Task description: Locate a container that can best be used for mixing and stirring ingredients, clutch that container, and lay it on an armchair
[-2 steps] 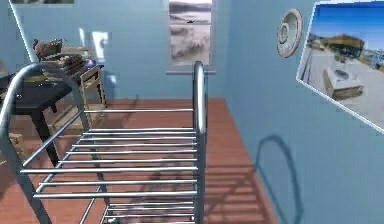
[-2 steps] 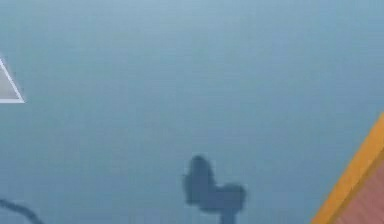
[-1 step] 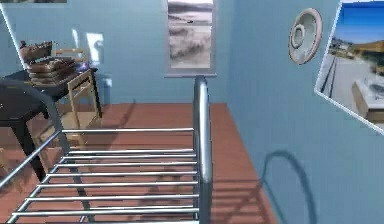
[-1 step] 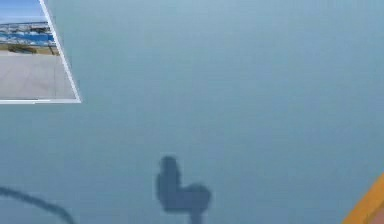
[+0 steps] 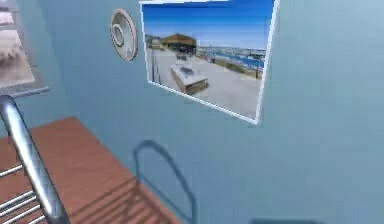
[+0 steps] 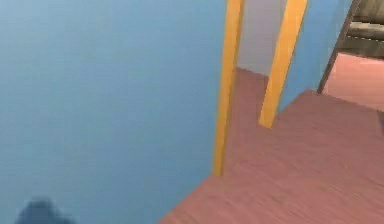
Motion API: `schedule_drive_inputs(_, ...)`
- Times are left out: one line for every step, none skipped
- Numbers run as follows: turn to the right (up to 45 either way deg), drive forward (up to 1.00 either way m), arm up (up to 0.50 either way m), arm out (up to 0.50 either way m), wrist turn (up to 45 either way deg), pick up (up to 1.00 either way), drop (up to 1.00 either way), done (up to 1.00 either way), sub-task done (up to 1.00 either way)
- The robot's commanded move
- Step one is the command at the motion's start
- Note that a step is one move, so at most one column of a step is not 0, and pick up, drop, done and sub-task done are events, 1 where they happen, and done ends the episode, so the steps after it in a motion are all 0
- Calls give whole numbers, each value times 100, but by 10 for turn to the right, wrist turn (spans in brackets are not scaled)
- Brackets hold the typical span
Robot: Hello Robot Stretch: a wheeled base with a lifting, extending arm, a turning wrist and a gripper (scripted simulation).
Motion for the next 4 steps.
schedule_drive_inputs(450, 0, 0, 0, 0, 0, 0, 0, 0)
schedule_drive_inputs(450, 0, 0, 0, 0, 0, 0, 0, 0)
schedule_drive_inputs(450, 0, 0, 0, 0, 0, 0, 0, 0)
schedule_drive_inputs(0, 15, 0, 0, 0, 0, 0, 0, 0)
